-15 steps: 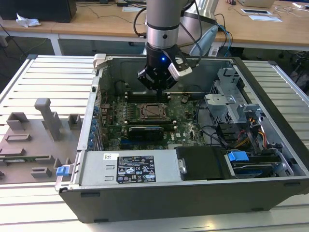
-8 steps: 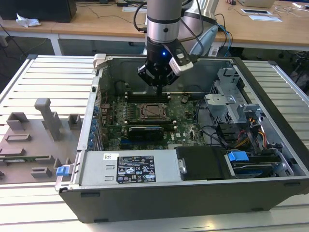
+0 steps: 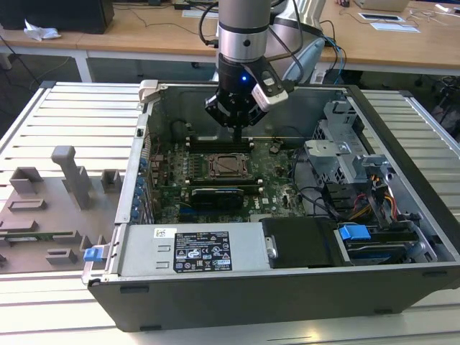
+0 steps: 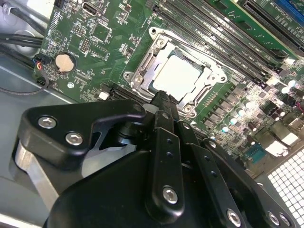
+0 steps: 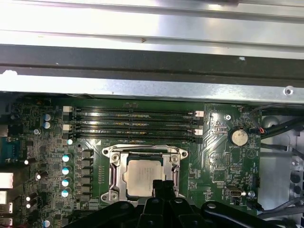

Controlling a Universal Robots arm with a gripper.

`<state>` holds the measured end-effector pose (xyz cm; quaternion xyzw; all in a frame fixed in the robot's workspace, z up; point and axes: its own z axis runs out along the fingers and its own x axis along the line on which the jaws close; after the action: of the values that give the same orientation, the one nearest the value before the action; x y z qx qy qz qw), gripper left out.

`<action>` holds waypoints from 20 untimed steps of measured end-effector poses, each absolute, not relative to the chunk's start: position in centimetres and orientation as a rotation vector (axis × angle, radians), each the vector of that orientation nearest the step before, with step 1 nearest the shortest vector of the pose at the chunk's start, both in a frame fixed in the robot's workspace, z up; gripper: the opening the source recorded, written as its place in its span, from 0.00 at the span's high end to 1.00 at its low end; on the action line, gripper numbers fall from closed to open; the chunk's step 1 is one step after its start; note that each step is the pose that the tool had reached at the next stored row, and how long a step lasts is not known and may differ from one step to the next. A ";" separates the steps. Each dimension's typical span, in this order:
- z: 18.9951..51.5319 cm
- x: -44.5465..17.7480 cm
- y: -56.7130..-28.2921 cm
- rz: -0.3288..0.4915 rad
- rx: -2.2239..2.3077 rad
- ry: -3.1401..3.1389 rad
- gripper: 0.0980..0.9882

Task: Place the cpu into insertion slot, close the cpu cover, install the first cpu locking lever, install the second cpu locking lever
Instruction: 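Install the second cpu locking lever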

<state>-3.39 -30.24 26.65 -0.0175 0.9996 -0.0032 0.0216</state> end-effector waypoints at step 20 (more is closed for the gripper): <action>25.6 -5.3 -36.2 0.029 -0.053 3.097 0.99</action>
<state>-5.35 -36.19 25.56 -0.0172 0.9996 0.0095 0.0218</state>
